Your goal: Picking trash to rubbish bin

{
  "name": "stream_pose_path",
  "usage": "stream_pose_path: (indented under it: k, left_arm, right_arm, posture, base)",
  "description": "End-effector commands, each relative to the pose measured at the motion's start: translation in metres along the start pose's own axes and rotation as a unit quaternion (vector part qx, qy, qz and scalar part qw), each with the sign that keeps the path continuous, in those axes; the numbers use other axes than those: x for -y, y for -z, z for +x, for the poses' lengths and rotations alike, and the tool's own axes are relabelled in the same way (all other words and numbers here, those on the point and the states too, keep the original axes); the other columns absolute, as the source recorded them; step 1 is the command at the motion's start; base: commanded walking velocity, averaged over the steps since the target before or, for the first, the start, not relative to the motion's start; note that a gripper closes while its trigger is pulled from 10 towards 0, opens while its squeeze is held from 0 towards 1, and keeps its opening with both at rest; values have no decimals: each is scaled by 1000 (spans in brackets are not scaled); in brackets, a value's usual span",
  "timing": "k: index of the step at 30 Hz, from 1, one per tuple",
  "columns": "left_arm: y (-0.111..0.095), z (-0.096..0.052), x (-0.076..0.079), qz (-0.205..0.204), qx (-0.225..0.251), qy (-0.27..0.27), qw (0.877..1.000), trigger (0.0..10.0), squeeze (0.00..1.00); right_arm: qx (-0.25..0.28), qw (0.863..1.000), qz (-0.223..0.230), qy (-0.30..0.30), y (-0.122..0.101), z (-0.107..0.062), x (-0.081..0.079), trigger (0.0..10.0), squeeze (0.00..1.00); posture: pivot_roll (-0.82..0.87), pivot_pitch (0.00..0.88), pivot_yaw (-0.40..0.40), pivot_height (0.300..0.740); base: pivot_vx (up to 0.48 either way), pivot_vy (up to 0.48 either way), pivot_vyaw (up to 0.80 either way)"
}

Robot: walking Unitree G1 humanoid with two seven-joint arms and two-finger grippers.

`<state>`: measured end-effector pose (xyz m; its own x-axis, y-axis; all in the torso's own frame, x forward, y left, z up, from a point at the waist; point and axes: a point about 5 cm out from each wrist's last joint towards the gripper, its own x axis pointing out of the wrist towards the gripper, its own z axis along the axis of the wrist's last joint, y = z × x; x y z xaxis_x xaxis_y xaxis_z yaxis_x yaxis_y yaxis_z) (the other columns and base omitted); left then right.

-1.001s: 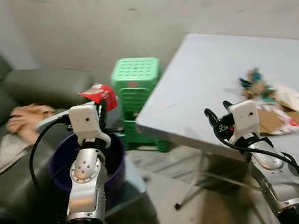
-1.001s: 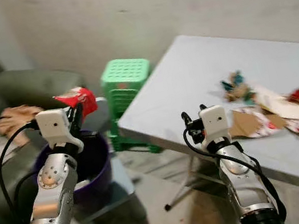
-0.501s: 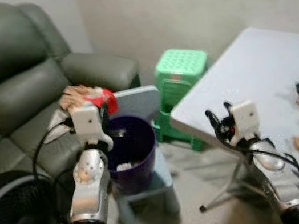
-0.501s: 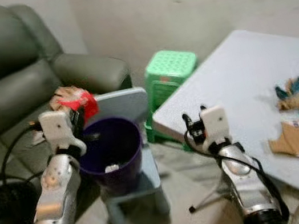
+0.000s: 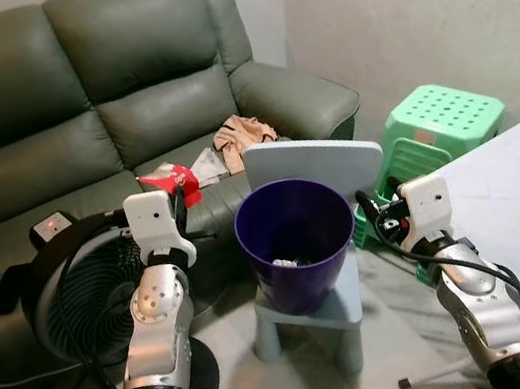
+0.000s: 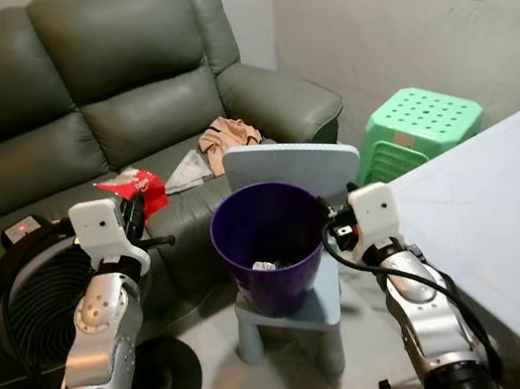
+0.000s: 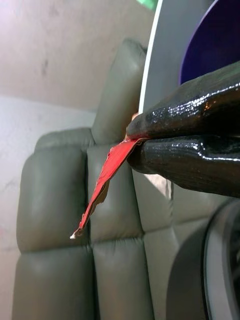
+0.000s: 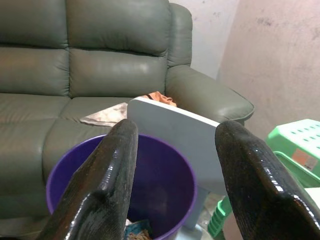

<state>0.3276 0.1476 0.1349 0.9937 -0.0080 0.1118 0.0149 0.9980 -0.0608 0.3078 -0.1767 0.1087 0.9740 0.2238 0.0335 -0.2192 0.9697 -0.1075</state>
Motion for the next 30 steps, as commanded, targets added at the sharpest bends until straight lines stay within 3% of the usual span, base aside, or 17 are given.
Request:
stream_pose_path:
  k: [1, 12, 30]
  left_arm:
    - [-2, 3, -3, -5, -3, -12, 1000, 10000, 0]
    - [-4, 7, -11, -9, 0, -20, 1000, 10000, 0]
    - [-9, 9, -12, -11, 13, -15, 1000, 10000, 0]
  right_arm:
    - [9, 1000, 2, 0, -5, 0, 2, 10000, 0]
    - [11, 1000, 4, -15, -7, -1, 3, 10000, 0]
    - [13, 999, 11, -46, -7, -2, -6, 10000, 0]
  posture:
    - [116, 5, -22, 740]
    - [110, 9, -23, 740]
    - [111, 9, -19, 740]
  base:
    - [0, 0, 0]
    - [0, 0, 0]
    - [445, 0, 0]
